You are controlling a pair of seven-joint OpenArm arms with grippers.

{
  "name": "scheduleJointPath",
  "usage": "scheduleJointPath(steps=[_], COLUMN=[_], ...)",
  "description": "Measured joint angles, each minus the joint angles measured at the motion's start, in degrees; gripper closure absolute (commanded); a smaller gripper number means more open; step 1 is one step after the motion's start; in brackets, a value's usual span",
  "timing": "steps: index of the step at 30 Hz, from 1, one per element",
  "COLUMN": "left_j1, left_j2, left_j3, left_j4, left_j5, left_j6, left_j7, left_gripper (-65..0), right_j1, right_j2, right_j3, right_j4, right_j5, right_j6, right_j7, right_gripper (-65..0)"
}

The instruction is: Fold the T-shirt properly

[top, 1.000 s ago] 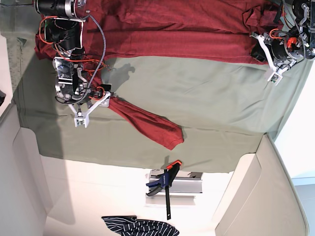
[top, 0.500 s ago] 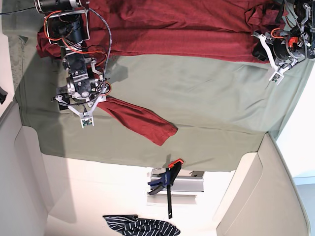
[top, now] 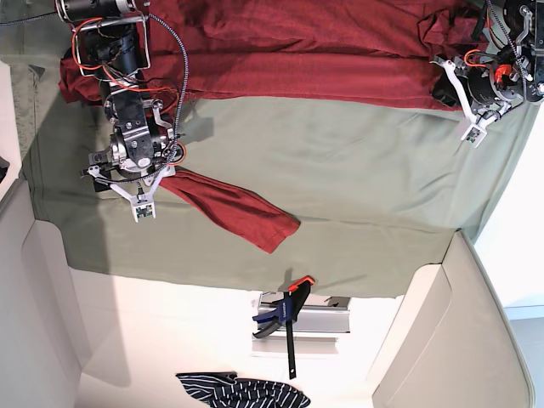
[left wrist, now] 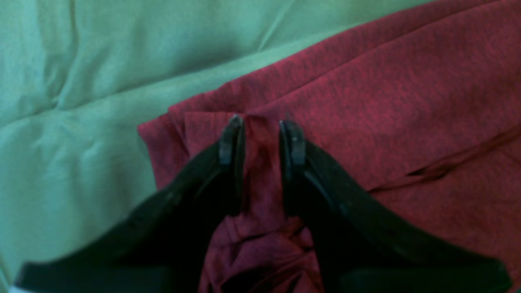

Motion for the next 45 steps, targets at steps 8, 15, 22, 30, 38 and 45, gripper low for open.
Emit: scheduleJointPath(steps=[8,15,22,30,38,45], left_j1=[0.0,0.0,0.0,0.0,0.0,0.0], left_j2=[0.0,0.0,0.0,0.1,2.1,2.3], left_j3=[0.0,0.0,0.0,0.0,0.0,0.0], left_j4=[0.0,0.0,0.0,0.0,0.0,0.0], left_j5=[0.0,0.0,0.0,0.0,-0.2,0.0], left_j6=[0.0,0.0,0.0,0.0,0.0,0.0], left_j7=[0.0,0.0,0.0,0.0,-0.1,0.0], left_gripper=[-18.3,-18.3,-18.3,-18.3,-18.3,-18.3], right_j1=[-0.2,-0.2,-0.3,-0.3,0.7,0.8], right_j2=[0.3,0.3,2.7,4.1,4.0,4.3], right_j3=[0.0,0.0,0.0,5.4,7.8,7.9], right_j4=[6.0,9.4,9.3,4.2,-3.6,-4.3], right_j5=[7.5,8.9,9.3,14.7,16.7,19.9], right_j6=[11.0,10.9,6.4,10.1,12.1,17.1], right_j7=[-0.6,-0.6,-1.5,0.3,6.9,7.3], right_gripper=[-44.3,-44.3,-44.3,-44.3,-44.3,-44.3])
